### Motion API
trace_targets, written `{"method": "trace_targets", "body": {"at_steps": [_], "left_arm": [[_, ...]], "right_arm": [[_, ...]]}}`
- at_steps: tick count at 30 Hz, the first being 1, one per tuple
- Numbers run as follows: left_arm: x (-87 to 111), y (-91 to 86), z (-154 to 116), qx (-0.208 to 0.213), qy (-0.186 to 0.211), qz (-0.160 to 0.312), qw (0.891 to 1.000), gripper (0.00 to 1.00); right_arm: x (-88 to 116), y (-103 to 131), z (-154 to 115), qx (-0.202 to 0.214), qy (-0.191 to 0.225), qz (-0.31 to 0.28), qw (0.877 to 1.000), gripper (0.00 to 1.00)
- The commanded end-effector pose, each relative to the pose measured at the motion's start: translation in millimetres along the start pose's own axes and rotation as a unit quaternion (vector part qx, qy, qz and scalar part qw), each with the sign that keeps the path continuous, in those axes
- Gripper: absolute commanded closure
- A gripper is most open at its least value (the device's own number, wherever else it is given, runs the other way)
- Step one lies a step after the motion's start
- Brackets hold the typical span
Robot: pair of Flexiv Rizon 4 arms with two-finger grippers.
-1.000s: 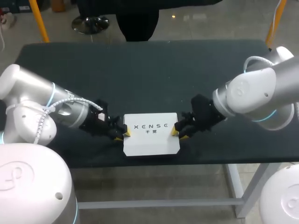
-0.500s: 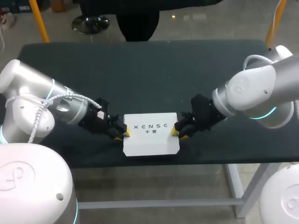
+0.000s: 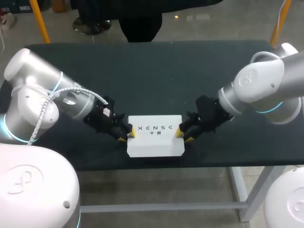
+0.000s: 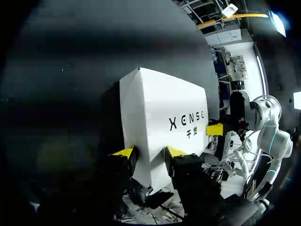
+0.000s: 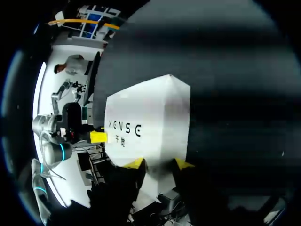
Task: Assemble the packaging by folding the flat box into shape, placing the metal phone stand inside, and closing the box properly
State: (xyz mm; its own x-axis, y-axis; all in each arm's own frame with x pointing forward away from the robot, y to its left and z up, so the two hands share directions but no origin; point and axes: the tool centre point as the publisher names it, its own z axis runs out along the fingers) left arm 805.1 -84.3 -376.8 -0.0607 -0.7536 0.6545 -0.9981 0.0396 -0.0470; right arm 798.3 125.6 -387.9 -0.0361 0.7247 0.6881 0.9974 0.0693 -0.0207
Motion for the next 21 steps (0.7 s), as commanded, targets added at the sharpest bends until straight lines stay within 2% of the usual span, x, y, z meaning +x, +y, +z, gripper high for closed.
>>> {"method": "trace_targets", "body": {"at_steps": [1,21], "left_arm": [[9.6,-0.7,1.6,-0.004,-0.008,-0.003,1.0,0.58],[10.9,5.2,-3.8,-0.02,-0.019,-0.017,0.999,0.55]], "right_arm": [[3.1,3.9,0.3,0.008,0.006,0.001,1.0,0.58],[7.3,3.5,-7.6,0.022,-0.003,0.009,1.0,0.57]]}}
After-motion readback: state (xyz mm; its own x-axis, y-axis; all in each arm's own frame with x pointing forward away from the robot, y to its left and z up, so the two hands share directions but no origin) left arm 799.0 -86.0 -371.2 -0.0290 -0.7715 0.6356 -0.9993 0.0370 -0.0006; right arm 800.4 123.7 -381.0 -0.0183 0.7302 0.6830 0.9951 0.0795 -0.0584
